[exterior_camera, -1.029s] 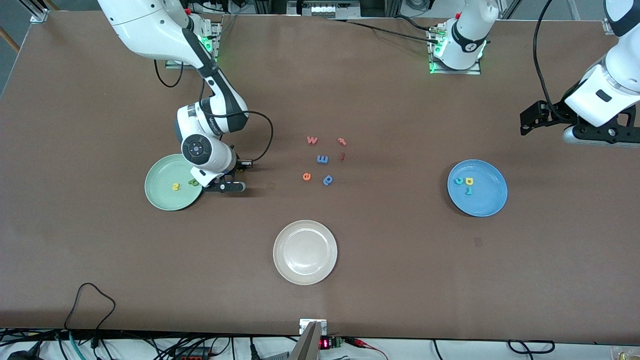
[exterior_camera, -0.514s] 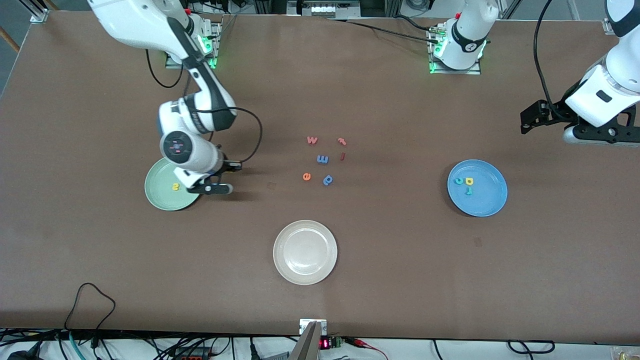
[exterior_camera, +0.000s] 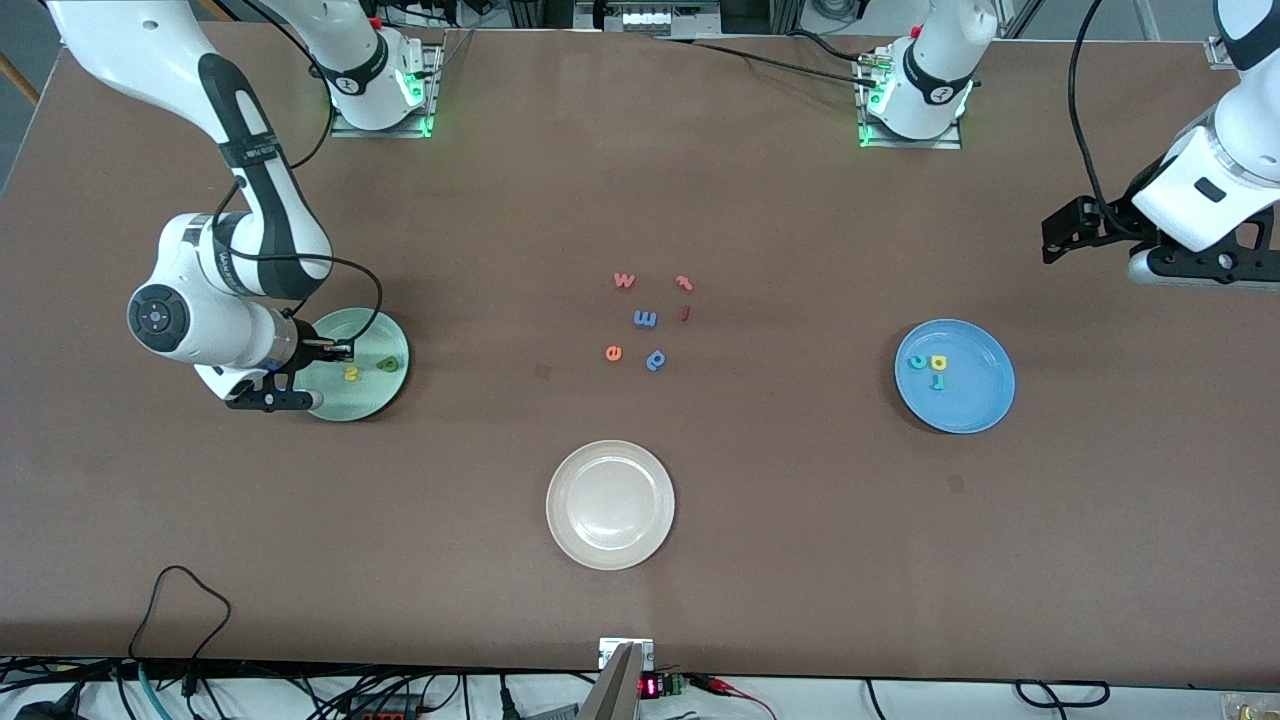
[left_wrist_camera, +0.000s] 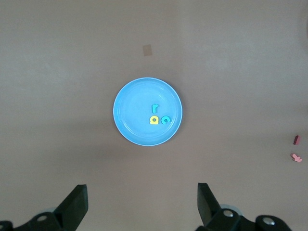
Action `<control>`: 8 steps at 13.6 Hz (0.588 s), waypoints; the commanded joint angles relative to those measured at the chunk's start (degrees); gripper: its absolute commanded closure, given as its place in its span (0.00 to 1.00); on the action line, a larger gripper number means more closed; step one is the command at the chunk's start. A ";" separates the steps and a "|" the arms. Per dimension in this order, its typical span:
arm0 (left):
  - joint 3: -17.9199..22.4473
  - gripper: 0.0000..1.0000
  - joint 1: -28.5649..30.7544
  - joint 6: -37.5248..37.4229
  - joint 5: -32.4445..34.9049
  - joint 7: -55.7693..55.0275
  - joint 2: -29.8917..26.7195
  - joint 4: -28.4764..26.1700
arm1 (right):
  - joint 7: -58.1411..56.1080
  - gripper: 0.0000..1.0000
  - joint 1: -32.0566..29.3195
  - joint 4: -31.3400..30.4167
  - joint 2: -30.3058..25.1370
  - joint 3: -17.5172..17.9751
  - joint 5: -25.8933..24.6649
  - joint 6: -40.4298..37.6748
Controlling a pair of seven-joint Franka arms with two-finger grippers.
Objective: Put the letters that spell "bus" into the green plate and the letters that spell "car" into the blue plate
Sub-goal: 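Carry the yellow u onto the green plate and open the right gripper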
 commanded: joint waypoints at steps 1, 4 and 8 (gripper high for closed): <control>0.22 0.00 -0.91 -1.44 0.50 -0.63 0.69 2.26 | 0.21 0.87 -0.91 -0.32 1.62 0.74 -1.11 2.38; -0.04 0.00 -0.82 -2.15 0.50 -0.98 0.78 2.35 | 0.47 0.36 -2.14 -0.32 2.33 0.74 -1.64 2.74; -0.05 0.00 -0.56 -2.59 0.41 -0.29 1.04 2.44 | 3.36 0.00 -2.67 0.38 -1.78 0.83 -1.11 1.16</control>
